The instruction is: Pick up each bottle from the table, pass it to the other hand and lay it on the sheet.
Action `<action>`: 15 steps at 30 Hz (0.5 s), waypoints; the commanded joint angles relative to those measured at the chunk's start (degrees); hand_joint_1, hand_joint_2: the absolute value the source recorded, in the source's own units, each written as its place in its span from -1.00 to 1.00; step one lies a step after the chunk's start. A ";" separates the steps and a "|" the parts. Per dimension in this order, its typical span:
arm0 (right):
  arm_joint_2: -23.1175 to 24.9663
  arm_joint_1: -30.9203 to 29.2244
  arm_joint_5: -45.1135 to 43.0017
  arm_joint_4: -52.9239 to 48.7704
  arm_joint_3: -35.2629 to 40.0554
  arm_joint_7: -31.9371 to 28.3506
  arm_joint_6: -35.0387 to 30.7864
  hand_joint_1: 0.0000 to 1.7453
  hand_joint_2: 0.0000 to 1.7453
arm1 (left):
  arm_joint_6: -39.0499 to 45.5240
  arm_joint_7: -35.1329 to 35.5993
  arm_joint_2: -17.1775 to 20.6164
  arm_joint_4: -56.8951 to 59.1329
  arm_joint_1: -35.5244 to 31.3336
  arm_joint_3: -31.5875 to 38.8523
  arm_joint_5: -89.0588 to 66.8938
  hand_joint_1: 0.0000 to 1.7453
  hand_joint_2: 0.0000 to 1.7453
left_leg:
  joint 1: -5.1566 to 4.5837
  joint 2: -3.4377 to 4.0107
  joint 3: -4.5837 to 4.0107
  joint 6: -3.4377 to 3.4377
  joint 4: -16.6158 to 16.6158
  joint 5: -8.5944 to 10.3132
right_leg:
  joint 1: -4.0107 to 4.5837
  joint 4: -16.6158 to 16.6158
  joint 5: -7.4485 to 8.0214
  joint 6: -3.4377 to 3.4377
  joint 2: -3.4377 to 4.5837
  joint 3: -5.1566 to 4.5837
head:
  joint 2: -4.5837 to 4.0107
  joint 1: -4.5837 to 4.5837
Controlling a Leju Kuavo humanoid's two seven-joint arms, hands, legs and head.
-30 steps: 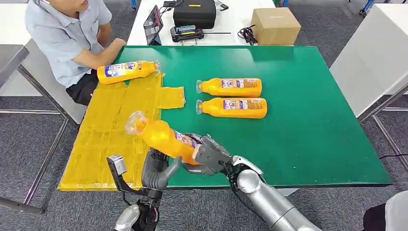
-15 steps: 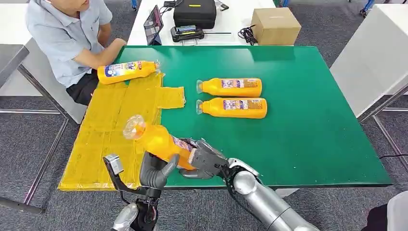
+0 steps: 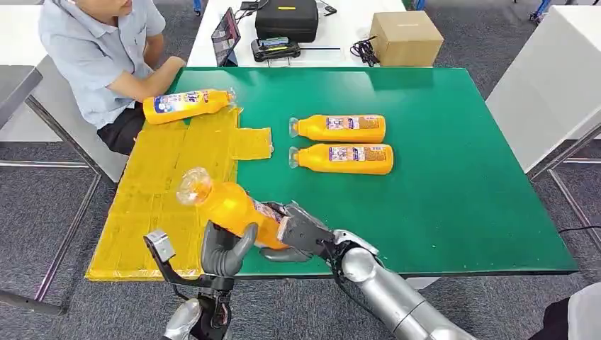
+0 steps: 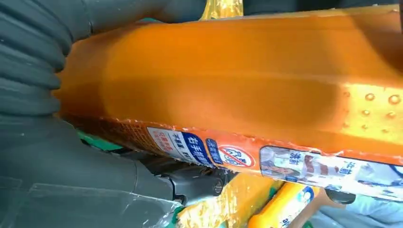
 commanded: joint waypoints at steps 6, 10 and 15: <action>1.43 -1.24 -1.30 4.26 1.61 1.06 -0.74 -1.00 1.00 | 0.25 -0.38 0.82 -0.54 -1.46 -1.66 -2.04 1.00 1.00 | 0.08 0.08 0.21 -0.12 0.02 -0.11 | 0.09 0.00 -0.08 -0.15 0.03 0.21 | 0.00 -0.02; 1.79 -1.25 -0.97 5.28 1.58 1.52 -1.25 -1.00 1.00 | 1.71 -0.72 1.19 -1.29 -1.59 -1.26 -3.41 1.00 1.00 | 0.10 0.11 0.23 -0.14 0.05 -0.13 | 0.11 0.02 -0.10 -0.17 0.06 0.22 | 0.00 -0.02; 2.22 -0.72 -0.70 5.47 0.95 1.54 -2.13 -1.00 1.00 | 3.73 -1.21 1.22 -2.18 -1.54 -0.92 -4.88 1.00 1.00 | 0.04 0.06 0.12 -0.09 -0.02 -0.06 | 0.05 -0.02 -0.04 -0.11 0.03 0.11 | 0.00 -0.04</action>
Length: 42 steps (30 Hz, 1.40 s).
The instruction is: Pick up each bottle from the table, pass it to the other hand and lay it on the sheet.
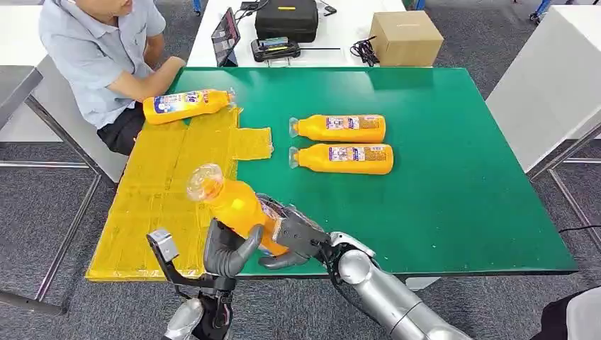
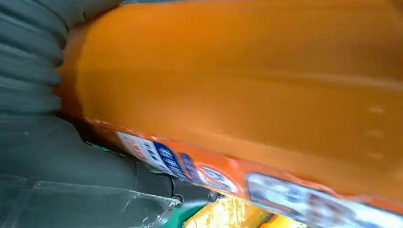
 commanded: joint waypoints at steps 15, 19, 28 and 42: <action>1.69 3.74 3.15 0.81 -2.79 0.25 -7.19 -1.00 1.00 | 14.51 -2.10 3.51 -2.60 -1.46 -2.03 -14.05 1.00 1.00 | 0.06 0.01 0.15 -0.10 0.00 -0.08 | 0.07 -0.02 -0.08 -0.12 -0.03 0.15 | 0.00 -0.02; 0.33 6.75 7.24 -1.62 -6.32 -0.98 -12.04 -1.00 1.00 | 32.89 1.44 5.68 5.80 -5.53 -2.35 -45.52 1.00 1.00 | 0.04 -0.23 0.21 -0.10 -0.13 0.03 | 0.05 -0.11 -0.07 -0.13 -0.27 0.26 | 0.00 -0.04; 0.49 10.35 13.07 -6.81 -11.79 -0.32 -14.48 -1.00 1.00 | 34.16 6.00 5.66 2.83 -6.38 4.87 -58.38 1.00 1.00 | 0.03 0.05 0.10 -0.10 -0.02 -0.04 | 0.04 0.00 -0.06 -0.11 -0.03 0.07 | 0.00 -0.02; 1.93 12.29 16.36 -6.07 -14.51 -0.39 -15.23 -1.00 1.00 | 35.59 20.93 6.15 10.66 -10.14 18.69 -101.49 1.00 1.00 | 0.07 0.13 0.17 -0.12 -0.02 -0.07 | 0.07 -0.01 -0.05 -0.15 0.06 0.11 | 0.00 -0.04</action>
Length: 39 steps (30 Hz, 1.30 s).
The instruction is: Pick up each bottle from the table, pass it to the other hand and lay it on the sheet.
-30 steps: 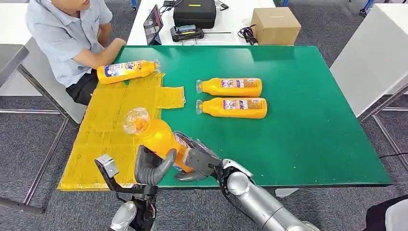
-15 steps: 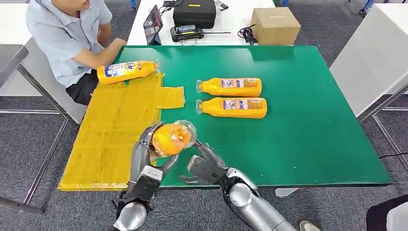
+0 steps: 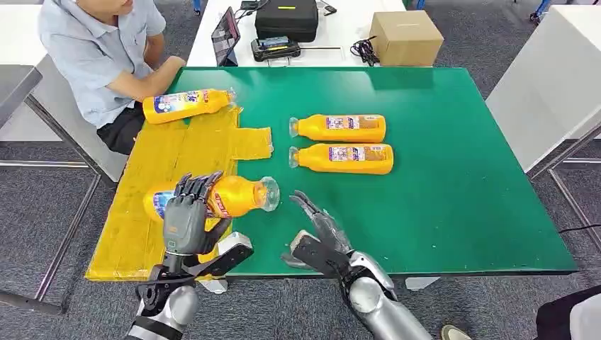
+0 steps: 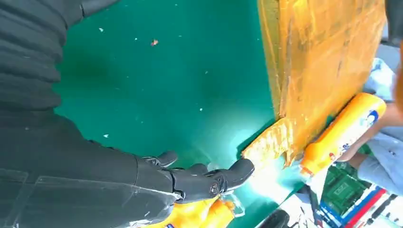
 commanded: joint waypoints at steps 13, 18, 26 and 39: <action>0.53 0.66 -0.47 -0.16 -2.73 -0.42 0.93 -1.00 1.00 | -0.56 16.33 8.54 29.80 -14.54 4.19 -19.78 1.00 1.00 | 0.05 0.03 0.15 -0.13 -0.03 0.00 | 0.05 0.02 -0.03 -0.09 0.03 0.15 | 0.00 0.02; 0.25 1.76 -0.67 -0.93 -3.20 -0.50 0.96 -1.00 1.00 | 0.02 13.16 8.37 33.68 -15.15 3.96 -15.97 1.00 1.00 | 0.06 -0.10 0.26 -0.16 -0.02 -0.03 | 0.06 0.04 -0.11 -0.14 -0.10 0.28 | 0.00 0.02; 0.57 2.32 -0.59 -1.42 -3.06 -0.47 1.09 -1.00 1.00 | -3.59 7.40 7.02 33.05 -14.96 2.28 -6.19 1.00 1.00 | 0.06 -0.05 0.11 -0.14 0.02 -0.02 | 0.06 0.06 -0.07 -0.11 -0.05 0.12 | 0.00 0.02; 0.60 1.41 -0.69 -0.39 -2.07 -0.51 1.70 -1.00 1.00 | -3.93 5.64 7.27 35.12 -15.50 0.09 -5.03 -1.00 1.00 | 0.06 0.00 0.14 -0.15 0.01 -0.03 | 0.06 0.06 -0.07 -0.12 -0.02 0.13 | 0.00 0.04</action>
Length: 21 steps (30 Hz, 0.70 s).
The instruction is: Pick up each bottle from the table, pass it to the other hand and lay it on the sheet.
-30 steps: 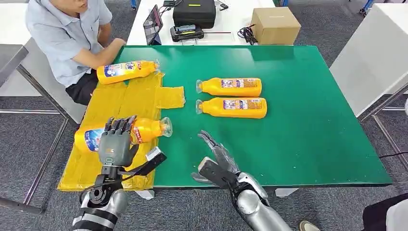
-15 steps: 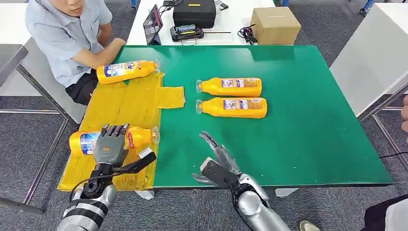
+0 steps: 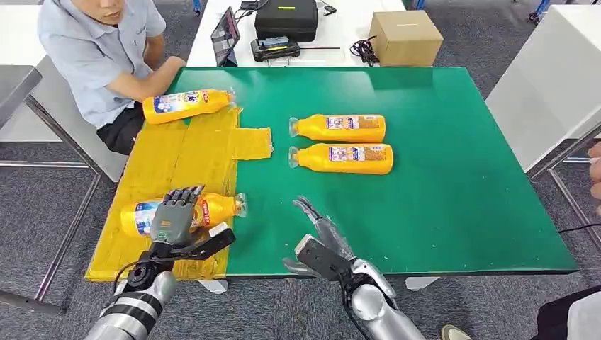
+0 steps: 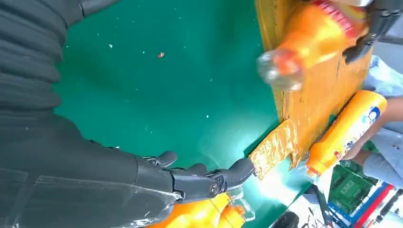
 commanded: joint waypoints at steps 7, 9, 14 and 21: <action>-0.41 -1.55 -0.10 1.51 0.41 0.01 0.39 -1.00 1.00 | -0.74 -0.14 0.43 5.24 -2.75 -2.37 0.25 -1.00 1.00 | 0.02 0.02 0.14 -0.07 -0.02 -0.05 | 0.03 -0.02 -0.04 -0.09 0.02 0.15 | 0.00 0.00; -0.41 -1.55 -0.10 1.51 0.41 0.01 0.39 -1.00 1.00 | -0.74 -0.14 0.43 5.24 -2.75 -2.37 0.25 -1.00 1.00 | 0.04 0.02 0.16 -0.08 -0.01 -0.06 | 0.05 -0.02 -0.04 -0.10 0.02 0.18 | 0.00 0.00; -0.43 -1.79 -0.27 1.69 0.27 -0.03 0.50 -1.00 1.00 | -2.06 -0.16 0.49 5.88 -3.17 -2.79 0.62 -1.00 1.00 | 0.05 0.03 0.19 -0.09 0.00 -0.07 | 0.06 0.00 -0.06 -0.12 0.02 0.21 | 0.00 0.00; -0.30 -2.22 -0.40 1.95 -0.16 -0.04 0.54 -1.00 1.00 | -4.37 0.28 0.61 7.69 -3.68 -2.92 2.01 -1.00 1.00 | 0.04 0.06 0.22 -0.09 -0.01 -0.07 | 0.05 -0.01 -0.05 -0.11 0.05 0.23 | 0.00 0.00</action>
